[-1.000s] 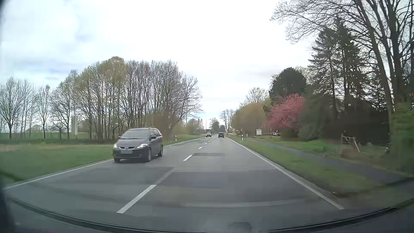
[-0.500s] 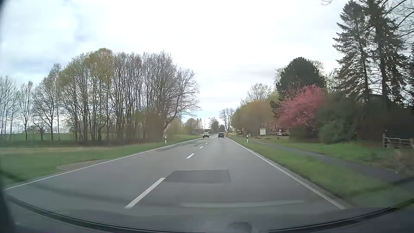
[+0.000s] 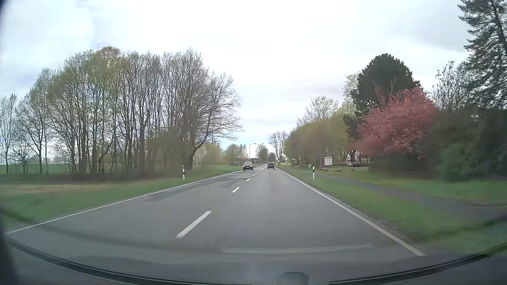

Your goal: Follow the waypoints while adhering to traffic rules and regulations

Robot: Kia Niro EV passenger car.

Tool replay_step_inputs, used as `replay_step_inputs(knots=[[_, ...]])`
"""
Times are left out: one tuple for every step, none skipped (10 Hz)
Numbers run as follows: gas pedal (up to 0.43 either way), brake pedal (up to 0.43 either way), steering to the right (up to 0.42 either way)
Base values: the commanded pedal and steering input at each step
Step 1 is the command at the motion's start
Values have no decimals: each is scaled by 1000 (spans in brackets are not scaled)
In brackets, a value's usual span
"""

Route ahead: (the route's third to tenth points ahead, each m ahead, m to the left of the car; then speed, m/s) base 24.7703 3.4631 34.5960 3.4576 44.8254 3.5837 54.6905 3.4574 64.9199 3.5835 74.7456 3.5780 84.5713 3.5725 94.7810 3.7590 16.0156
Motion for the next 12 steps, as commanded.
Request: replay_step_inputs(knots=[[150,0,-3],[150,0,-2],[150,0,-2],[150,0,-2],[150,0,-2],[150,0,-2],[150,0,-3],[138,0,-2],[138,0,-2],[130,0,-2],[130,0,-2],[130,0,-3]])
